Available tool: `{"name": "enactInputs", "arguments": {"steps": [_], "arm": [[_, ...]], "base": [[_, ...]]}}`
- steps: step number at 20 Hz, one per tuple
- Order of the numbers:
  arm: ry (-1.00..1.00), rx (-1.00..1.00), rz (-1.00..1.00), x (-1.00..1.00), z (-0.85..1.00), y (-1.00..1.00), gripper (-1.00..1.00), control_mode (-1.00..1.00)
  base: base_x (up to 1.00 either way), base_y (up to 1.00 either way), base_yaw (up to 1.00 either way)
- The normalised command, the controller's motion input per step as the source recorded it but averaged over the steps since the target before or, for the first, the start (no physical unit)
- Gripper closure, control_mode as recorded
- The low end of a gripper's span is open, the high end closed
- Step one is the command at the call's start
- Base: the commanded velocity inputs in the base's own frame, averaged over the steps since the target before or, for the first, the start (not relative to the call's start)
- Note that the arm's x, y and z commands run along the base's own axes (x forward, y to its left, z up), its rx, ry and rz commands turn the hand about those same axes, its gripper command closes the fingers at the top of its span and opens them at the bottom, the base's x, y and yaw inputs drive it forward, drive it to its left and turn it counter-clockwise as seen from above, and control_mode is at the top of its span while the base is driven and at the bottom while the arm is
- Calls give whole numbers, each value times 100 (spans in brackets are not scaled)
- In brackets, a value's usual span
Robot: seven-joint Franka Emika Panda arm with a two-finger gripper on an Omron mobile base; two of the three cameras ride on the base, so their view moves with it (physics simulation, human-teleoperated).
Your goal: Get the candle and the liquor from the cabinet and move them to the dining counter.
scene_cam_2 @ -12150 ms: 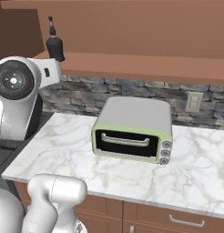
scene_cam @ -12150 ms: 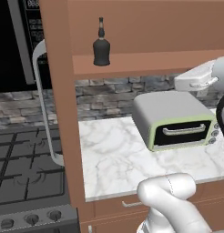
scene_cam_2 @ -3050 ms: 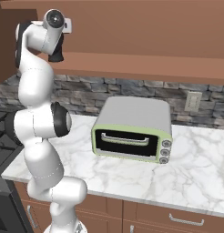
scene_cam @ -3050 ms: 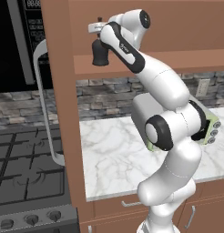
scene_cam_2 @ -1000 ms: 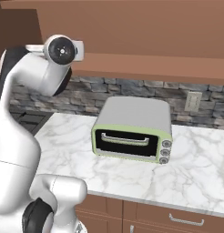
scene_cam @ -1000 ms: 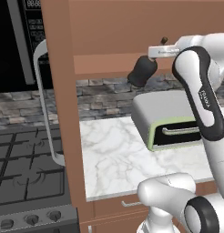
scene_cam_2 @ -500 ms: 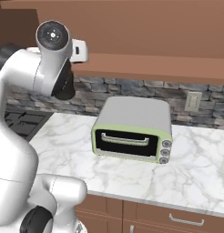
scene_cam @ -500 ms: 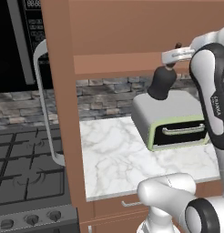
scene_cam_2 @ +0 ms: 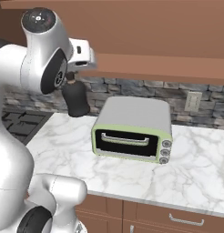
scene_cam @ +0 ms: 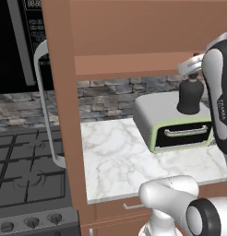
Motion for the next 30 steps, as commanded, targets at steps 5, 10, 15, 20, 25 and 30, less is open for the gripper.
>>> {"name": "enactInputs", "arguments": {"steps": [5,10,15,20,25,30], "arm": [[14,-6,-16,-46,-36,-16,100,-100],[4,9,-17,-26,-29,-19,100,-100],[0,8,-17,-16,-25,-9,100,-100],[0,3,-12,-8,-17,-2,100,-100],[0,0,-2,0,-11,0,100,-100],[0,0,1,0,-7,0,100,-100]], "base": [[0,0,0],[0,0,0],[0,0,0],[0,0,0],[0,0,0],[0,0,0]]}}
